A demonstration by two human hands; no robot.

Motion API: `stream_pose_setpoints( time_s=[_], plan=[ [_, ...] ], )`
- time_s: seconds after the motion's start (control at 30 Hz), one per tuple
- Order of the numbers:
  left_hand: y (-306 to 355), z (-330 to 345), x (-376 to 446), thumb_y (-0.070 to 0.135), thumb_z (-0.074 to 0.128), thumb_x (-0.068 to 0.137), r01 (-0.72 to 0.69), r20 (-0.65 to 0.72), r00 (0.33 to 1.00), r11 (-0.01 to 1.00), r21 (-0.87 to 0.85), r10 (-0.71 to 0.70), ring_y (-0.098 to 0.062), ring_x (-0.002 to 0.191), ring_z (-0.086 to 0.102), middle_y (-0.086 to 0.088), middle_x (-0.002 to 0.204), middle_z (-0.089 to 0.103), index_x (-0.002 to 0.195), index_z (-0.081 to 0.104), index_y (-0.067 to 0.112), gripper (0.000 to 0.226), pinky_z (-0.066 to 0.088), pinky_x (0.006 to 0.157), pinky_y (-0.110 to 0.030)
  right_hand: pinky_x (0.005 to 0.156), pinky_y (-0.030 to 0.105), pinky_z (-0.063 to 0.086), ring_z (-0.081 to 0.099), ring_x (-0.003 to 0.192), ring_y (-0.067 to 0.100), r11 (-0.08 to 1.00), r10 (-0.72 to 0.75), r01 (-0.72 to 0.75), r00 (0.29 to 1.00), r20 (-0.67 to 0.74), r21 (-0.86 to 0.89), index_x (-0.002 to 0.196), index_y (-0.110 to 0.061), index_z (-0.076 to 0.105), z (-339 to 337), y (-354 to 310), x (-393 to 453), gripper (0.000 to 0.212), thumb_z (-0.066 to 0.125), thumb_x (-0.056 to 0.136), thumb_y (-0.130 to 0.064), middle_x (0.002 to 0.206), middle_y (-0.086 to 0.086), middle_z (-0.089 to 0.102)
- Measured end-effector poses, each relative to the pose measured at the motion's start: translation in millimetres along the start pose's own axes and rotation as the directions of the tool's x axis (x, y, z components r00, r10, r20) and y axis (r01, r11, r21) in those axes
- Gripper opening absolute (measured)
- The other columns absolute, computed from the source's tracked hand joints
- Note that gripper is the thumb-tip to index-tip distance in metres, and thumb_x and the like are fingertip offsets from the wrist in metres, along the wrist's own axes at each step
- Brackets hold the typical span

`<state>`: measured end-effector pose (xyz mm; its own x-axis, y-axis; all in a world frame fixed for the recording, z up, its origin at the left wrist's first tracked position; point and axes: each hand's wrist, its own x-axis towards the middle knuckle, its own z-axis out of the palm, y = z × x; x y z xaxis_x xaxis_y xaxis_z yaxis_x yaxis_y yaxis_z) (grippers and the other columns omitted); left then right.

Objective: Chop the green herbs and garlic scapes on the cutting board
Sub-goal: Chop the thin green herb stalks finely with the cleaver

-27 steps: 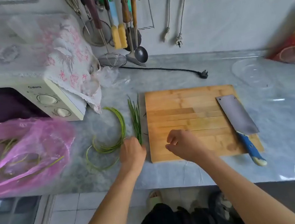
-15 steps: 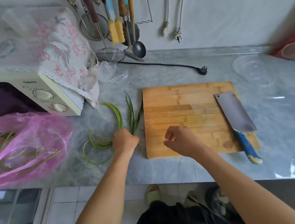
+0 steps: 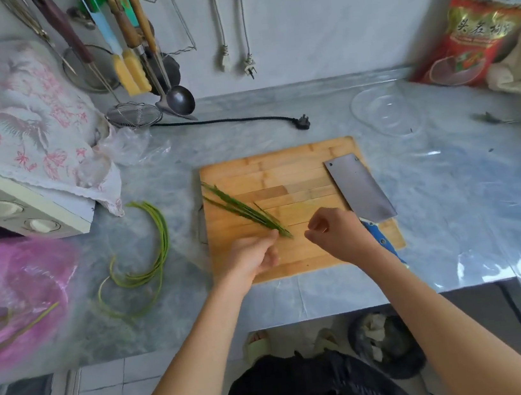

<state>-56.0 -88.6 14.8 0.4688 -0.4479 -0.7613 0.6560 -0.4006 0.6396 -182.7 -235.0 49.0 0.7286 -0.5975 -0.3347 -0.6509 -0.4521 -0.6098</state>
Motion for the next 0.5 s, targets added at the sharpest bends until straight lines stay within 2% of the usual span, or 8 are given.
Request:
stream_pose_setpoints(
  time_s=[0.07, 0.13, 0.17, 0.23, 0.27, 0.33, 0.4, 0.5],
  plan=[
    [-2.5, 8.4, 9.9, 0.028, 0.076, 0.086, -0.107, -0.029, 0.992, 0.95, 0.292, 0.121, -0.02, 0.078, 0.069, -0.004, 0.092, 0.072, 0.1, 0.071, 0.01, 0.024, 0.06, 0.076, -0.037, 0.069, 0.028, 0.053, 0.062, 0.083, 0.014, 0.998, 0.057, -0.057, 0.997, -0.049, -0.011, 0.097, -0.018, 0.064, -9.9, 19.2, -5.5, 0.015, 0.065, 0.088, -0.029, 0.09, -0.006, 0.066],
    [3.8, 10.1, 15.3, 0.024, 0.069, 0.09, -0.297, -0.03, 0.926, 0.776, 0.556, 0.376, -0.015, 0.09, 0.068, 0.004, 0.099, 0.071, 0.096, 0.068, 0.024, 0.006, 0.057, 0.082, -0.036, 0.065, 0.03, 0.053, 0.06, 0.08, 0.014, 0.993, 0.101, -0.105, 0.99, -0.096, -0.044, 0.1, -0.017, 0.063, -17.3, 37.4, -10.6, 0.016, 0.062, 0.088, -0.027, 0.091, -0.005, 0.064],
    [8.1, 12.5, 18.6, 0.021, 0.067, 0.092, -0.372, 0.022, 0.87, 0.626, 0.686, 0.492, -0.013, 0.096, 0.065, 0.007, 0.106, 0.069, 0.097, 0.066, 0.027, 0.008, 0.055, 0.084, -0.034, 0.062, 0.031, 0.051, 0.059, 0.079, 0.016, 0.988, 0.121, -0.131, 0.985, -0.121, -0.077, 0.1, -0.015, 0.062, -21.5, 47.5, -13.5, 0.016, 0.061, 0.088, -0.025, 0.092, -0.003, 0.062],
    [18.9, 14.5, 27.1, 0.014, 0.062, 0.093, -0.439, 0.238, 0.76, 0.208, 0.874, 0.605, -0.014, 0.114, 0.056, 0.006, 0.127, 0.06, 0.115, 0.065, 0.026, 0.026, 0.049, 0.091, -0.033, 0.059, 0.031, 0.047, 0.055, 0.08, 0.02, 0.968, 0.156, -0.185, 0.973, -0.17, -0.172, 0.098, -0.012, 0.058, -23.8, 62.0, -17.5, 0.015, 0.056, 0.087, -0.022, 0.096, 0.002, 0.056],
    [24.9, 18.3, 32.5, 0.01, 0.061, 0.093, -0.44, 0.358, 0.734, 0.002, 0.898, 0.577, -0.017, 0.125, 0.049, 0.004, 0.138, 0.052, 0.128, 0.061, 0.025, 0.039, 0.045, 0.098, -0.034, 0.063, 0.033, 0.049, 0.054, 0.086, 0.022, 0.954, 0.182, -0.222, 0.963, -0.2, -0.203, 0.1, -0.012, 0.056, -25.4, 68.7, -19.7, 0.017, 0.055, 0.086, -0.022, 0.101, 0.004, 0.053],
    [31.9, 15.5, 42.2, 0.007, 0.06, 0.094, -0.433, 0.496, 0.728, -0.243, 0.868, 0.473, -0.022, 0.135, 0.04, 0.002, 0.149, 0.041, 0.141, 0.052, 0.026, 0.052, 0.038, 0.107, -0.034, 0.076, 0.036, 0.052, 0.05, 0.102, 0.025, 0.926, 0.236, -0.292, 0.942, -0.238, -0.238, 0.112, -0.013, 0.05, -21.9, 72.6, -21.1, 0.032, 0.058, 0.086, -0.029, 0.115, 0.006, 0.047],
    [34.9, 18.8, 49.3, 0.01, 0.061, 0.095, -0.448, 0.539, 0.708, -0.299, 0.842, 0.456, -0.021, 0.12, 0.051, 0.002, 0.139, 0.05, 0.135, 0.057, 0.026, 0.043, 0.046, 0.095, -0.031, 0.084, 0.037, 0.049, 0.049, 0.111, 0.028, 0.902, 0.303, -0.366, 0.915, -0.266, -0.231, 0.124, -0.011, 0.044, -20.0, 81.1, -22.5, 0.045, 0.059, 0.089, -0.036, 0.124, 0.008, 0.045],
    [33.0, 24.9, 58.2, 0.018, 0.06, 0.096, -0.433, 0.494, 0.688, -0.245, 0.867, 0.531, -0.018, 0.095, 0.057, 0.004, 0.11, 0.058, 0.114, 0.068, 0.022, 0.019, 0.046, 0.071, -0.03, 0.088, 0.04, 0.052, 0.055, 0.109, 0.029, 0.883, 0.385, -0.431, 0.891, -0.239, -0.185, 0.127, -0.007, 0.042, -20.3, 93.9, -24.0, 0.044, 0.05, 0.095, -0.036, 0.123, 0.012, 0.05]
  ],
)
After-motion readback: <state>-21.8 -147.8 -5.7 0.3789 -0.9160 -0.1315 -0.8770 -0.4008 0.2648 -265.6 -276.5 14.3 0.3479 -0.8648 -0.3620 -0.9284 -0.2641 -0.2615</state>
